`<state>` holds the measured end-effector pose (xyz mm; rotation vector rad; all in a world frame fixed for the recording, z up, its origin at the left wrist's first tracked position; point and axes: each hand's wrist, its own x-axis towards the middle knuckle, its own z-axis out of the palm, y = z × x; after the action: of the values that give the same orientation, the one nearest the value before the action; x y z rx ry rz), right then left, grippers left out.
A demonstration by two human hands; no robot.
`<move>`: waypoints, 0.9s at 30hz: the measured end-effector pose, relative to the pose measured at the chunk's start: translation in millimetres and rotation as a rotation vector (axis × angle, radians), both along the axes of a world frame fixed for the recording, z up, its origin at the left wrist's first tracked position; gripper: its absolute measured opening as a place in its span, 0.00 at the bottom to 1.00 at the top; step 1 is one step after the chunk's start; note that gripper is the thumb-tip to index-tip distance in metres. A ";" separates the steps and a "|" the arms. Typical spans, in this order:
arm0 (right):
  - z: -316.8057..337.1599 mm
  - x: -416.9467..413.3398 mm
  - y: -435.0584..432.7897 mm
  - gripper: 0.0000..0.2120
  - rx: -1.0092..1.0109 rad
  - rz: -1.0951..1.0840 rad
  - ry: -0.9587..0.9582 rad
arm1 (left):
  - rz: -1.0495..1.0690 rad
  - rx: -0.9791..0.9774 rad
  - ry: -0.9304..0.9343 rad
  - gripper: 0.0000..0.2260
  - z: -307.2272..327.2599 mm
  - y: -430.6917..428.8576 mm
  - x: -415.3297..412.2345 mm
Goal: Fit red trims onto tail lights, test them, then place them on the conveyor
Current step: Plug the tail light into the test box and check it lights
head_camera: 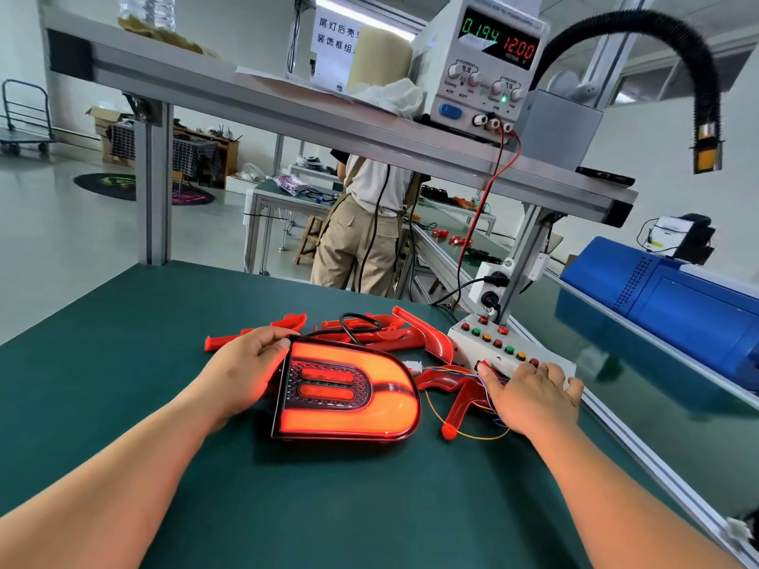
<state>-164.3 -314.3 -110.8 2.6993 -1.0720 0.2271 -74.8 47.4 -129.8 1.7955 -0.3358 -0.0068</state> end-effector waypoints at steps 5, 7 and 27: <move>2.9 -0.3 2.1 0.41 -0.009 -0.002 -0.040 | 0.000 0.002 -0.003 0.11 0.6 -2.9 -0.3; 6.7 3.0 3.3 0.39 -0.003 0.039 -0.065 | -0.010 -0.010 0.015 0.10 0.3 -3.1 -0.9; 13.6 51.5 9.1 0.50 0.109 0.220 0.135 | 0.030 0.057 -0.135 0.13 -0.8 -1.8 1.6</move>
<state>-112.8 -305.2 -97.2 2.8818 -0.7712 0.0218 -73.2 45.6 -130.6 1.8614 -0.4086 0.1280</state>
